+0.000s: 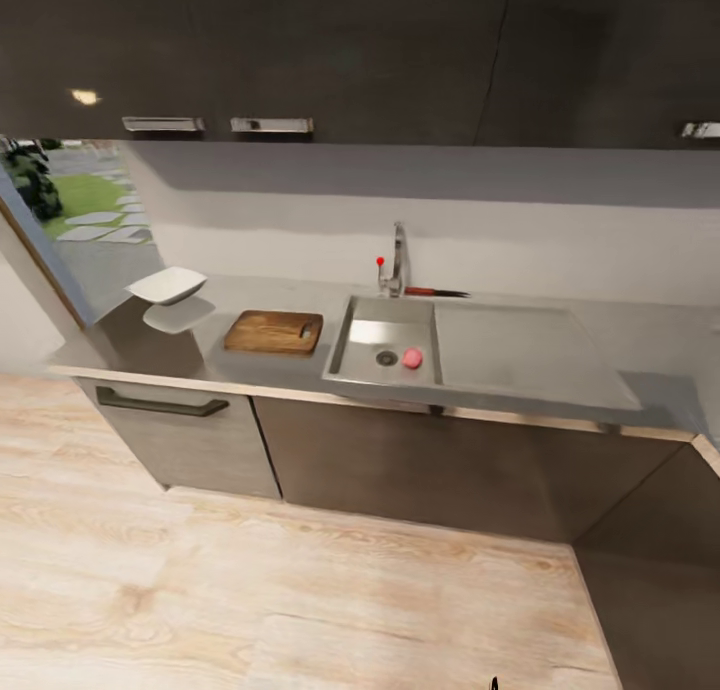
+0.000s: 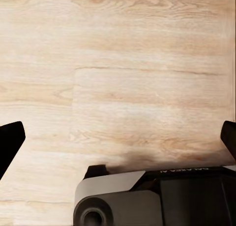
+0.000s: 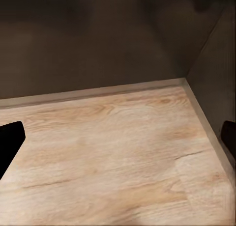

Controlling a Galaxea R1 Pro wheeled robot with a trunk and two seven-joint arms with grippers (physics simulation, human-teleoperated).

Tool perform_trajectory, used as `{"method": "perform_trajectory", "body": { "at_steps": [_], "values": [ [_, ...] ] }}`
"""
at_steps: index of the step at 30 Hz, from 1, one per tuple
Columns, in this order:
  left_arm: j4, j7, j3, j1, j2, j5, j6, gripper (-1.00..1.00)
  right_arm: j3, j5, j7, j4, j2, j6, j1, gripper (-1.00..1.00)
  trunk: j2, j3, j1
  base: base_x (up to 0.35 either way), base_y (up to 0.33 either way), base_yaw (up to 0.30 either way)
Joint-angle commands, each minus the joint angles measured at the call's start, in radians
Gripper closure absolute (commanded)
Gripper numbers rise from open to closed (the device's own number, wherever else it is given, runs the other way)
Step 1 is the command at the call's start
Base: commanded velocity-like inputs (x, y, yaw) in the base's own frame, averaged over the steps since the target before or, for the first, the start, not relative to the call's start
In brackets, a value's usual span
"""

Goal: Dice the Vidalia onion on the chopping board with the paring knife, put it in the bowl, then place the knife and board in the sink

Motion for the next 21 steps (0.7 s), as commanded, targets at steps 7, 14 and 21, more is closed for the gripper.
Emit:
{"method": "perform_trajectory", "body": {
  "at_steps": [7, 14, 21],
  "values": [
    [-0.003, 0.006, -0.002, 0.0, 0.001, -0.008, 0.006, -1.0, -0.006, 0.011, -0.005, 0.0, 0.0, -0.002, -0.001, -1.0, -0.002, 0.006, 0.001, 0.153, -0.31, -0.162],
    [-0.002, 0.007, -0.003, 0.0, 0.001, -0.006, 0.008, -1.0, -0.006, 0.011, -0.006, 0.0, -0.001, -0.002, -0.001, -1.0, -0.002, 0.007, 0.001, 0.078, -0.2, -0.031],
    [-0.164, 0.007, -0.003, 0.0, -0.017, -0.005, 0.199, -1.0, -0.008, 0.011, -0.007, 0.0, -0.003, -0.002, -0.001, -1.0, -0.002, 0.007, 0.001, 0.005, -0.016, -0.002]
  ]
}}
